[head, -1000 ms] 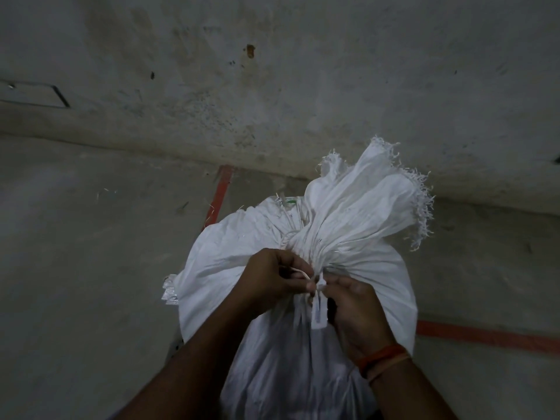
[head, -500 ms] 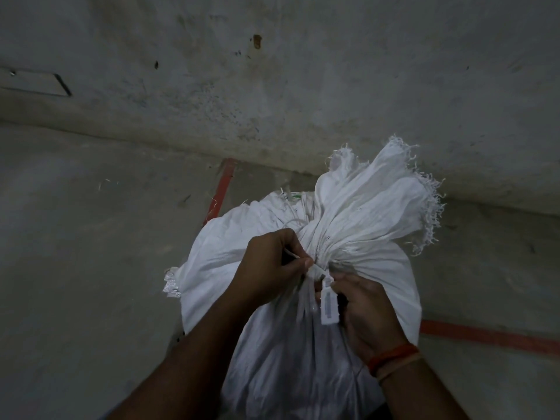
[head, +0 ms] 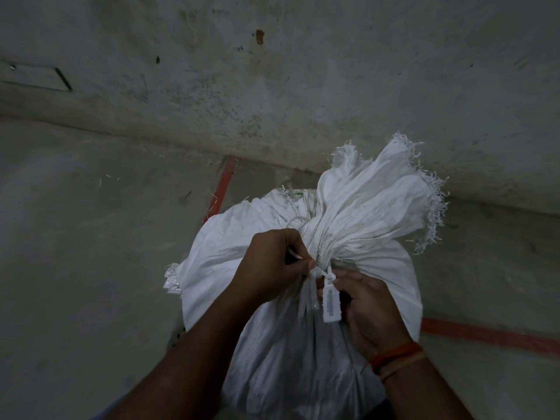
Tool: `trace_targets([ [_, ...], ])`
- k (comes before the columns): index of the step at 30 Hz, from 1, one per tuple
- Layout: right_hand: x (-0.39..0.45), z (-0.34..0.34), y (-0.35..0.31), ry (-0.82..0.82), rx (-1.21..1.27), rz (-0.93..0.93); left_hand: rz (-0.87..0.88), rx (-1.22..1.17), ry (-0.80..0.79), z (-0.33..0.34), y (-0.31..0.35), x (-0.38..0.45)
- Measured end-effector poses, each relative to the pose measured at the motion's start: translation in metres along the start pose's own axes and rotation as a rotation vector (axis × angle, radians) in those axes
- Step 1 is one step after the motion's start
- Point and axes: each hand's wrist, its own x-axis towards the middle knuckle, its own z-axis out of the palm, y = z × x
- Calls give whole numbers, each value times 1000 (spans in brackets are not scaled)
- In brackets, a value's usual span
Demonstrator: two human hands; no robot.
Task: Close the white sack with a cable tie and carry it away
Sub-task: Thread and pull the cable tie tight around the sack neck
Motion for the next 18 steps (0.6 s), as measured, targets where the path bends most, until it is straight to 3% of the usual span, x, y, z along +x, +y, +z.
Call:
trace_targets([
  [14,3,-1,2,-31,41,29,29,6,74,15,2,-4],
  [18,0,2,-4,1,22,4,30,-52,30,13,-2,-3],
])
